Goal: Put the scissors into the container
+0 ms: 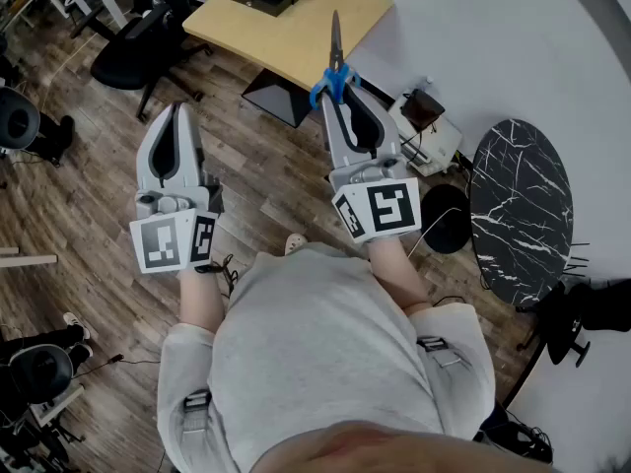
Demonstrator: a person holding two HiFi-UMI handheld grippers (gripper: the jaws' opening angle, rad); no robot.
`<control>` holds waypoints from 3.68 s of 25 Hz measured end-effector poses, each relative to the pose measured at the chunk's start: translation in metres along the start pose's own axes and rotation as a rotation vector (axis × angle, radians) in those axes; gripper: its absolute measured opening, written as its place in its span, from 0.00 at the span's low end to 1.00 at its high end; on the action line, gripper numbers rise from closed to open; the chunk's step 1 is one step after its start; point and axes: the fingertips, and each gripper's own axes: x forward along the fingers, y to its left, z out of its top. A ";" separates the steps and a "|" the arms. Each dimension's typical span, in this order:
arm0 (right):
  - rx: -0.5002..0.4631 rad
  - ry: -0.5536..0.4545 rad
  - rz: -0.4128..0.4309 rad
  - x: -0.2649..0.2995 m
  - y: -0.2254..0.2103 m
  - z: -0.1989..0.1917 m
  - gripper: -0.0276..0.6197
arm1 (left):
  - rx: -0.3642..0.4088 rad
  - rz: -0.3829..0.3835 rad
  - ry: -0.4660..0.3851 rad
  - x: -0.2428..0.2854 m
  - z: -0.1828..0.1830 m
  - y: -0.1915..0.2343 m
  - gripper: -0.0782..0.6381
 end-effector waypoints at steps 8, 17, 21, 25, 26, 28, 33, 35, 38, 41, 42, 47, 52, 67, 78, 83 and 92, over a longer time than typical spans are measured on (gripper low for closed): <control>0.000 -0.008 -0.004 -0.009 -0.003 0.002 0.17 | 0.000 -0.006 -0.004 -0.005 0.001 -0.010 0.19; 0.033 -0.012 -0.029 -0.013 -0.008 0.001 0.17 | -0.007 -0.038 -0.007 0.001 -0.001 -0.015 0.19; 0.027 0.001 -0.035 0.000 -0.010 -0.006 0.17 | -0.013 -0.050 -0.008 0.013 -0.008 -0.009 0.19; 0.007 0.001 -0.036 0.026 -0.008 -0.010 0.17 | -0.023 -0.055 -0.015 0.032 -0.014 0.008 0.19; 0.007 0.001 -0.035 0.033 -0.008 -0.012 0.17 | -0.025 -0.056 -0.016 0.038 -0.017 0.013 0.19; 0.006 0.004 -0.040 0.052 -0.011 -0.016 0.17 | -0.029 -0.056 -0.017 0.052 -0.022 0.025 0.19; 0.005 -0.004 -0.062 0.109 -0.016 -0.025 0.17 | -0.034 -0.063 -0.025 0.094 -0.033 0.066 0.19; 0.008 -0.007 -0.069 0.133 -0.018 -0.029 0.17 | -0.031 -0.069 -0.031 0.113 -0.036 0.083 0.19; 0.013 -0.013 -0.080 0.168 -0.021 -0.033 0.17 | -0.028 -0.082 -0.039 0.145 -0.039 0.107 0.19; 0.015 -0.018 -0.095 0.199 -0.025 -0.037 0.17 | -0.032 -0.099 -0.037 0.172 -0.045 0.126 0.19; 0.014 -0.017 -0.100 0.208 -0.026 -0.039 0.17 | -0.033 -0.104 -0.034 0.180 -0.048 0.132 0.19; 0.015 -0.018 -0.128 0.248 -0.027 -0.049 0.17 | -0.045 -0.128 -0.026 0.214 -0.062 0.163 0.19; 0.006 -0.020 -0.153 0.276 -0.025 -0.059 0.17 | -0.041 -0.164 -0.019 0.235 -0.075 0.186 0.19; -0.002 0.034 -0.159 0.354 -0.065 -0.098 0.17 | -0.072 -0.152 0.050 0.308 -0.131 0.220 0.19; -0.018 0.016 -0.098 0.456 -0.112 -0.107 0.17 | -0.055 -0.120 0.014 0.404 -0.144 0.248 0.19; -0.046 0.062 -0.048 0.494 -0.130 -0.117 0.17 | -0.056 -0.097 0.017 0.434 -0.153 0.257 0.19; -0.118 0.295 0.104 0.544 -0.147 -0.199 0.17 | -0.056 -0.046 0.069 0.466 -0.183 0.269 0.19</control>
